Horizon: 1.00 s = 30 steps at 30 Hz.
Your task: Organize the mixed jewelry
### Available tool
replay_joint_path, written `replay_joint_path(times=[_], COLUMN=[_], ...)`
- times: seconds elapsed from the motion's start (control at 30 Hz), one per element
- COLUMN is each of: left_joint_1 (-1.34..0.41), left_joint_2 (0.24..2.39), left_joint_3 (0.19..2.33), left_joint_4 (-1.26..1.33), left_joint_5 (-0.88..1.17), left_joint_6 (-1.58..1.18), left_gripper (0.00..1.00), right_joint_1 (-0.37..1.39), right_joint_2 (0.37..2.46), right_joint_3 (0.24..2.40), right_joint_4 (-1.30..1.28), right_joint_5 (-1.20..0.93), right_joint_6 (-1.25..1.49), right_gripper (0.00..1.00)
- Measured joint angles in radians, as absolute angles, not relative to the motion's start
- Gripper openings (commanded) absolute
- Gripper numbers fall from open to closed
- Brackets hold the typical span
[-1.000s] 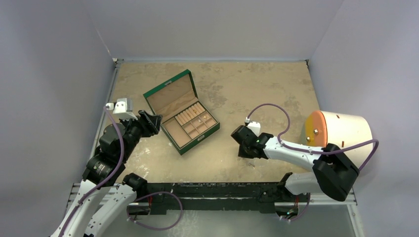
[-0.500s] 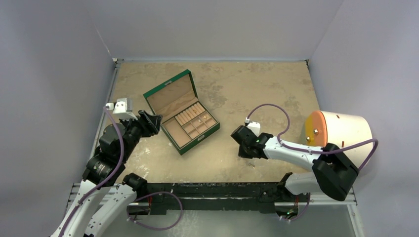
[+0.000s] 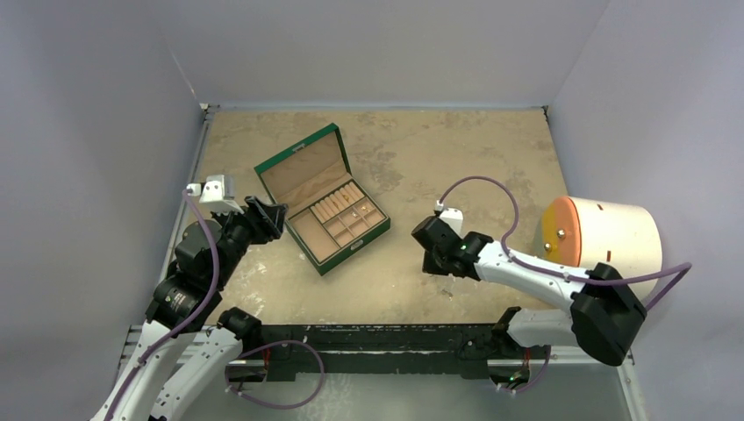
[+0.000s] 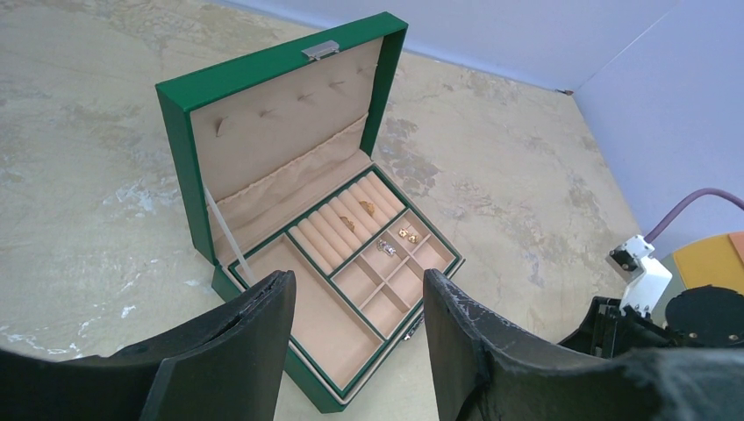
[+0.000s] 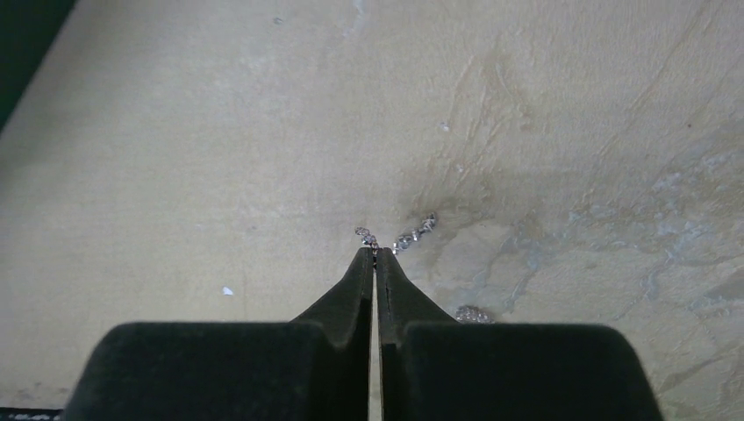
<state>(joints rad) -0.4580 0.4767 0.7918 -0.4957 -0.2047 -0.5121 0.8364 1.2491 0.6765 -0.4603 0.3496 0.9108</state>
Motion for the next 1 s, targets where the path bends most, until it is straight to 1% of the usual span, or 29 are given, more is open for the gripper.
replay_joint_path(times=[0.43,0.83,1.0], left_joint_1=[-0.458,-0.458,-0.458], left_joint_2=[0.472,0.471,0.472], left_joint_3=[0.792,0.791,0.791], left_joint_4=[-0.496,-0.495,-0.496], left_joint_5=[-0.205,-0.199,-0.194], left_joint_6=[-0.512,-0.512,-0.512], left_gripper=[0.55,0.55,0.55], right_joint_1=[0.836,0.836,0.836], right_joint_2=[1.223,1.224,1.224], right_joint_3=[0.817,0.819,0.819], right_joint_4=[-0.446,-0.426,-0.354], right_joint_5=[0.351,0.344,0.290], right_joint_6=[0.791,0.756,0.703], right_gripper=[0.00,0.00,0.00])
